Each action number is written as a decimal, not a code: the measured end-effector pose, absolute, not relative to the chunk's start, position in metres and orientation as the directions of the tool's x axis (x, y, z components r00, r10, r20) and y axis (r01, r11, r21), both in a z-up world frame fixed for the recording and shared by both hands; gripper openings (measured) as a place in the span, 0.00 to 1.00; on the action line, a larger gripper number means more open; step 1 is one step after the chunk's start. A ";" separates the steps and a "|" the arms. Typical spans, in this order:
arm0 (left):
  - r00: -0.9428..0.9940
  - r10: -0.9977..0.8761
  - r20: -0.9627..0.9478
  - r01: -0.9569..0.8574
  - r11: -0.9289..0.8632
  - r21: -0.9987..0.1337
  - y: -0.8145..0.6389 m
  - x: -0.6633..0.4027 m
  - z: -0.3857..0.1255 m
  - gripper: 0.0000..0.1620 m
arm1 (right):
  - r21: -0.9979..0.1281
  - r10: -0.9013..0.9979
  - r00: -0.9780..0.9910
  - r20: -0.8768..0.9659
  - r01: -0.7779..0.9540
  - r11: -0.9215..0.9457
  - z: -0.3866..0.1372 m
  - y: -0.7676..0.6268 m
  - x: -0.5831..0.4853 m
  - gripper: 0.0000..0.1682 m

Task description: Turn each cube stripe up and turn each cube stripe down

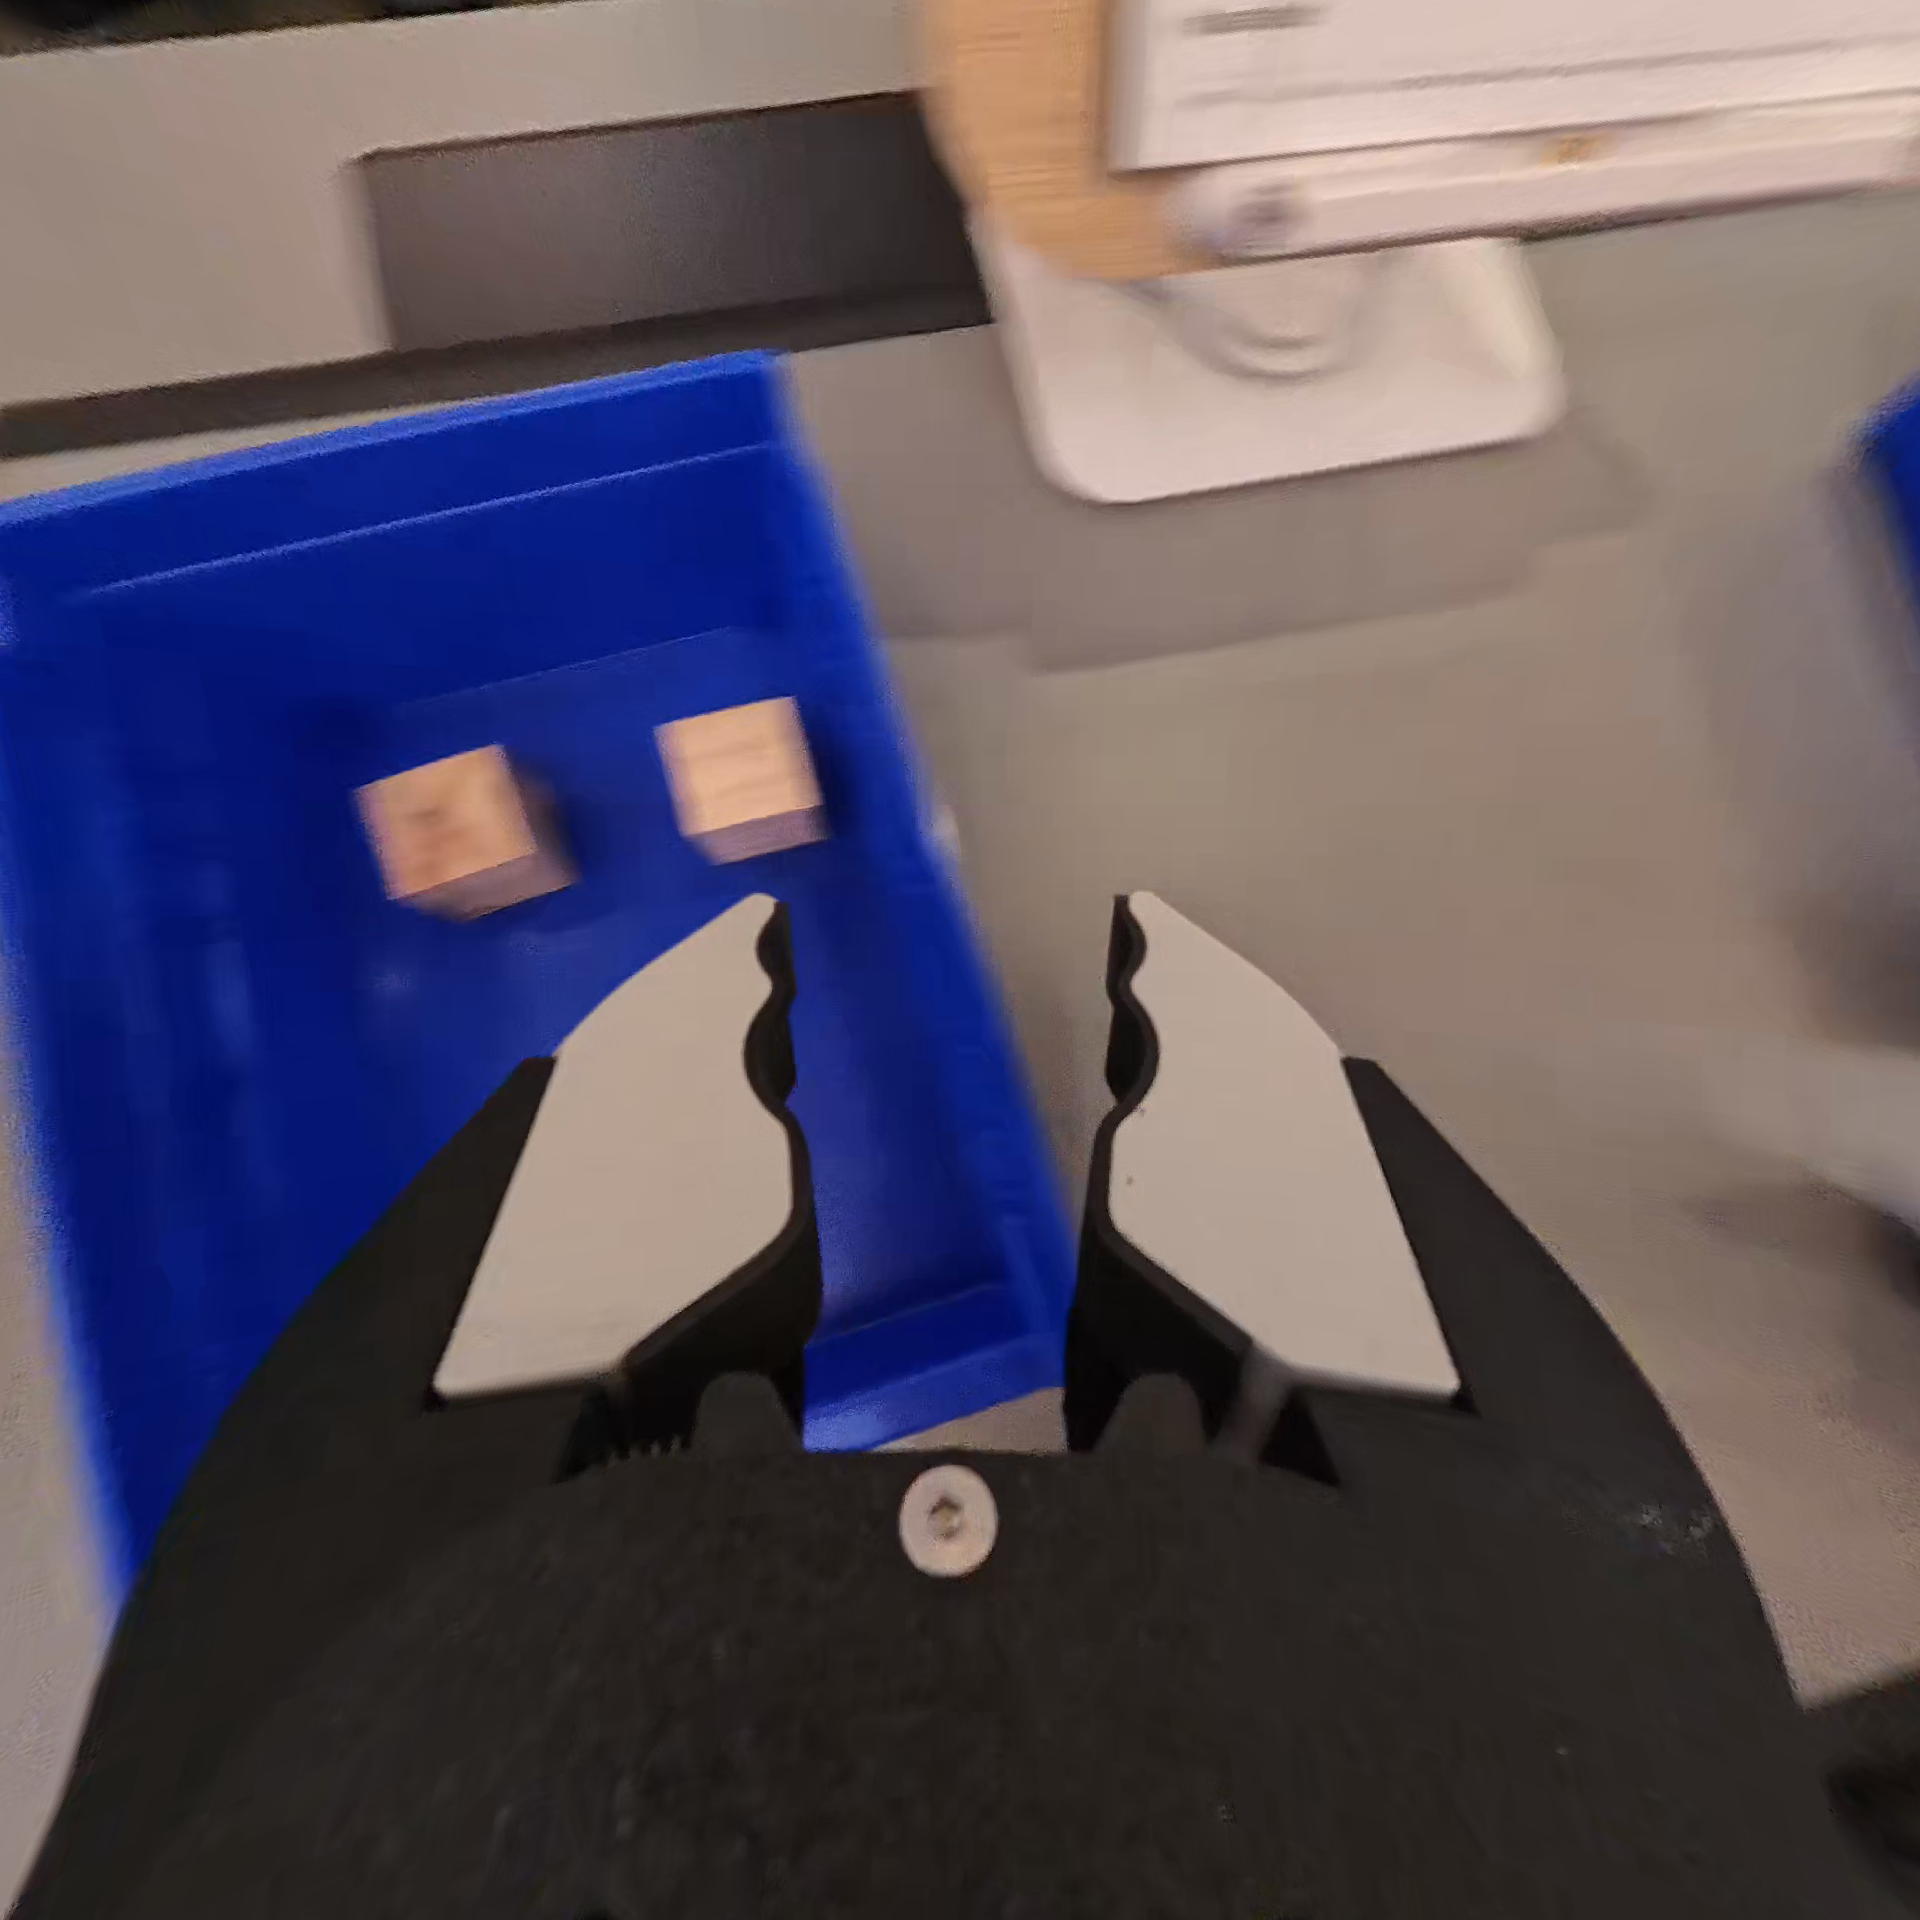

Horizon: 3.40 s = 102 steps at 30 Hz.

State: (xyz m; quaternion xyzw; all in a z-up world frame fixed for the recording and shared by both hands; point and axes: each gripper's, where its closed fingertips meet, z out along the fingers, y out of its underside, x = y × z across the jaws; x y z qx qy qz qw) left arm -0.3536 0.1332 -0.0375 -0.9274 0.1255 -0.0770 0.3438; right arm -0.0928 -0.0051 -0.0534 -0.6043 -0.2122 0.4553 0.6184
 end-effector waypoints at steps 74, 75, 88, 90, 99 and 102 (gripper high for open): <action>-0.223 -0.235 0.946 -0.085 -0.962 -0.259 0.017 -0.103 0.026 0.27 | -0.994 0.859 0.501 0.110 0.060 0.092 -0.010 0.012 -0.097 0.47; -0.226 -0.228 0.947 -0.084 -0.964 -0.252 0.017 -0.103 0.025 0.27 | -0.991 0.851 0.507 0.134 0.069 0.115 -0.002 0.017 -0.099 0.47; -0.225 -0.158 0.962 -0.124 -0.974 -0.189 0.011 -0.099 0.011 0.27 | -0.965 0.851 0.454 0.264 0.130 0.229 0.004 0.026 -0.129 0.27; -0.227 -0.166 0.960 -0.142 -0.969 -0.201 0.008 -0.098 0.011 0.27 | -0.965 0.855 0.448 0.261 0.125 0.229 0.005 0.023 -0.126 0.27; 0.392 -0.583 0.711 0.288 -0.657 -0.697 0.087 -0.164 0.025 0.46 | -0.960 0.827 0.487 0.280 0.120 0.254 0.026 0.020 -0.101 0.27; 0.651 -0.577 0.493 0.193 -0.503 -0.842 0.096 -0.186 0.026 0.46 | -0.960 0.795 0.538 0.279 0.136 0.245 0.038 0.025 -0.081 0.27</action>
